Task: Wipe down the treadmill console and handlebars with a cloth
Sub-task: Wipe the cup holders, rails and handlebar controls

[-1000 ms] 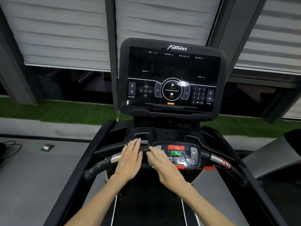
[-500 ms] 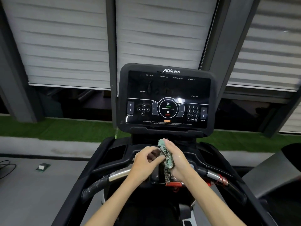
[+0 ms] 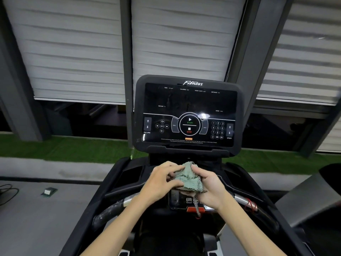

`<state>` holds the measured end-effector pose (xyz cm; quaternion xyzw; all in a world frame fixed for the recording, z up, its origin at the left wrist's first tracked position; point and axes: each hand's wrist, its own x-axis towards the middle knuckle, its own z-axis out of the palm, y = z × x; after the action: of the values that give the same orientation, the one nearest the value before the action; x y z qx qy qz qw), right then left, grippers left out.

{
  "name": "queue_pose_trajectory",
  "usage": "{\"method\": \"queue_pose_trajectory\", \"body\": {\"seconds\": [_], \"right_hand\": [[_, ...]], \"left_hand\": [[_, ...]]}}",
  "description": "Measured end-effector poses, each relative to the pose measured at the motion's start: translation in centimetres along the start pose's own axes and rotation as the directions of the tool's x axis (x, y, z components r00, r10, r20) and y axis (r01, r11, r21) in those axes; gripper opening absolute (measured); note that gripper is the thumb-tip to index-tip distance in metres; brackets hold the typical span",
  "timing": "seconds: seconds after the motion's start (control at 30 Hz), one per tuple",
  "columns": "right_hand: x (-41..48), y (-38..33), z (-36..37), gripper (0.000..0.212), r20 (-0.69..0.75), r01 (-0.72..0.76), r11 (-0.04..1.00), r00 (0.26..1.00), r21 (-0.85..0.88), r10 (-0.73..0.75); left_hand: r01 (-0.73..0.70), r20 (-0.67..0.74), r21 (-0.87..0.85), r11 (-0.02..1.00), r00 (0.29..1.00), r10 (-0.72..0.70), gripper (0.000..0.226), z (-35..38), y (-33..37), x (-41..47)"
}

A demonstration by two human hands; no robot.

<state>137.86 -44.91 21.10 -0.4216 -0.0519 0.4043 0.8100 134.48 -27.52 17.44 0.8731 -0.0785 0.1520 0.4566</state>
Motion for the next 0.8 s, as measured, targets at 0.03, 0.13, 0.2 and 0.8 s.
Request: {"method": "queue_pose_trajectory", "body": {"seconds": [0.03, 0.13, 0.2, 0.8], "right_hand": [[0.0, -0.1, -0.2, 0.042, -0.029, -0.024, 1.000, 0.999, 0.018, 0.024], [0.0, -0.2, -1.0, 0.057, -0.060, -0.071, 0.995, 0.996, -0.064, 0.067], [0.0, -0.1, -1.4, 0.062, -0.046, -0.083, 0.989, 0.996, -0.122, 0.078], [-1.0, 0.5, -3.1, 0.051, -0.081, -0.004, 0.792, 0.995, -0.610, -0.058]], "left_hand": [[-0.001, -0.029, -0.002, 1.000, 1.000, 0.001, 0.039, -0.2, 0.1, 0.0], [0.006, -0.088, 0.022, 1.000, 0.996, -0.004, 0.007, -0.3, 1.0, -0.2], [0.071, -0.104, 0.000, 0.997, 0.992, -0.071, 0.013, -0.3, 1.6, -0.1], [0.262, 0.009, -0.116, 0.958, 0.965, -0.263, 0.010, -1.3, 2.9, 0.6]]}}
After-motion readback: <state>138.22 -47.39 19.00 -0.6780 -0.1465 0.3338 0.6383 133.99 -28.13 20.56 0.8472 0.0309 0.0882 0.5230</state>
